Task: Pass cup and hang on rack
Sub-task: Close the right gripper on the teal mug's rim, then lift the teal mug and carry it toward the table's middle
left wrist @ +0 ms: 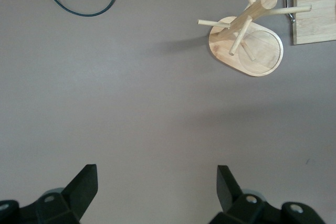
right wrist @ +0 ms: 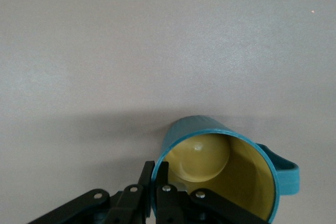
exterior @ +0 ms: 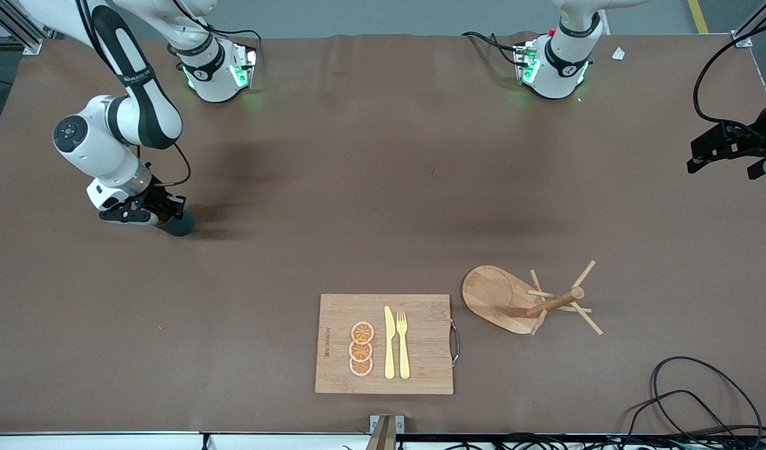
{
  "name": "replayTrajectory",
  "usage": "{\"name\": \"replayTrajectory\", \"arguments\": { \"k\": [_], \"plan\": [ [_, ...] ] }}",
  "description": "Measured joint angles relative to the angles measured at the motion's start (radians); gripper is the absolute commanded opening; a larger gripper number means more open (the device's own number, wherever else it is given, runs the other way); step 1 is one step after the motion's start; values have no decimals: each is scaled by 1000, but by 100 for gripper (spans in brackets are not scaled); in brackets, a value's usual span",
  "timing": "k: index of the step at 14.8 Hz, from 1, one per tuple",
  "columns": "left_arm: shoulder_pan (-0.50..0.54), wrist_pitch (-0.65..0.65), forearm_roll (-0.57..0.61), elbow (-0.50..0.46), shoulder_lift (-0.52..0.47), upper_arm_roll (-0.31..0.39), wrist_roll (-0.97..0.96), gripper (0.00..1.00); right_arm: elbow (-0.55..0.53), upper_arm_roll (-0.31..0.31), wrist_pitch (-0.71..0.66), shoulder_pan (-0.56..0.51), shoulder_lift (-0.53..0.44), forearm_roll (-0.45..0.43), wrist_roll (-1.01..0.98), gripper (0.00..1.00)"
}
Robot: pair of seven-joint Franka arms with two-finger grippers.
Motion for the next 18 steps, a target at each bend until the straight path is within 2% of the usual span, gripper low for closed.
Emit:
{"name": "replayTrajectory", "arguments": {
  "k": [3, 7, 10, 15, 18],
  "plan": [
    [1, 0, 0, 0, 0, 0, 0, 100, 10, 6, -56, 17, -10, 0, 111, 0],
    [2, 0, 0, 0, 0, 0, 0, 100, 23, 22, -185, 184, -84, 1, 389, 0],
    [2, 0, 0, 0, 0, 0, 0, 100, 49, 27, -251, 268, -153, 1, 507, 0],
    [17, 0, 0, 0, 0, 1, 0, 100, 101, 32, -256, 564, -176, 2, 892, 0],
    [19, 0, 0, 0, 0, 1, 0, 100, 171, 32, -299, 701, -162, 0, 1054, 0]
  ]
}}
